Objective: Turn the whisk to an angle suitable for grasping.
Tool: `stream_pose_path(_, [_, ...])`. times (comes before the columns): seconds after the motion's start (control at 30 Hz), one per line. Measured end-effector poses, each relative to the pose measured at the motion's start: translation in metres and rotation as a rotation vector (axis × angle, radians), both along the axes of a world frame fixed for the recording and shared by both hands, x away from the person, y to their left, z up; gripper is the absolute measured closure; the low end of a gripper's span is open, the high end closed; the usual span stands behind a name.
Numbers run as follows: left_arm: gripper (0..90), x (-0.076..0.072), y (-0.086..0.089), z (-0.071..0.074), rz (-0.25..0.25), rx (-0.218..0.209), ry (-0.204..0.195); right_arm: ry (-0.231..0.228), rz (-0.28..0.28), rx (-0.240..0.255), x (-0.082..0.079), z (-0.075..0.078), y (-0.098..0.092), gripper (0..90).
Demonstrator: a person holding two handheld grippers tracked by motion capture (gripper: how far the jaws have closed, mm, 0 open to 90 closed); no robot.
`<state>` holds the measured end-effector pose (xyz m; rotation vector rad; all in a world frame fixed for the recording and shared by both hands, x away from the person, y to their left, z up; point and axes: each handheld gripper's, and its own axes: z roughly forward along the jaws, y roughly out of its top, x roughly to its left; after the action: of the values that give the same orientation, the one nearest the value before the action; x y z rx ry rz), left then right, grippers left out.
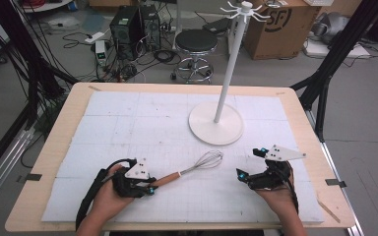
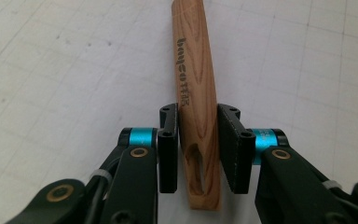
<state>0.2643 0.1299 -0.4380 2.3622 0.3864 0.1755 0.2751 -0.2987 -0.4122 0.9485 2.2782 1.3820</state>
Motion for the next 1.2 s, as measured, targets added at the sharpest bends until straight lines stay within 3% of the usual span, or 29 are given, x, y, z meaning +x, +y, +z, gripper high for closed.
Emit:
stream_pose_path(0.23, [70.7, 0.006, -0.028, -0.002, -0.031, -0.026, -0.006, -0.001, -0.006, -0.001, -0.004, 0.002, -0.002, 0.6])
stream_pose_path(0.43, [68.6, 0.001, -0.056, -0.004, -0.078, -0.013, -0.052, -0.001, -0.013, 0.004, -0.005, 0.002, -0.003, 0.6])
stream_pose_path(0.5, [68.4, 0.0, -0.056, -0.004, -0.075, -0.012, -0.06, -0.004, -0.012, 0.003, -0.004, 0.002, -0.003, 0.6])
stream_pose_path(0.57, [56.6, 0.0, -0.053, -0.003, -0.057, -0.007, -0.07, -0.002, -0.01, 0.001, -0.004, 0.002, -0.003, 0.6])
stream_pose_path(0.73, [51.5, 0.0, -0.038, -0.001, -0.025, 0.001, -0.066, 0.004, -0.008, -0.002, -0.003, 0.001, -0.002, 0.6])
stream_pose_path(0.97, [50.5, 0.005, -0.016, -0.001, 0.047, 0.007, -0.061, -0.001, -0.004, -0.003, -0.002, 0.001, -0.001, 0.6])
stream_pose_path(1.2, [50.4, 0.012, -0.01, -0.004, 0.102, -0.015, -0.053, -0.002, -0.004, -0.006, -0.002, 0.001, 0.0, 0.6])
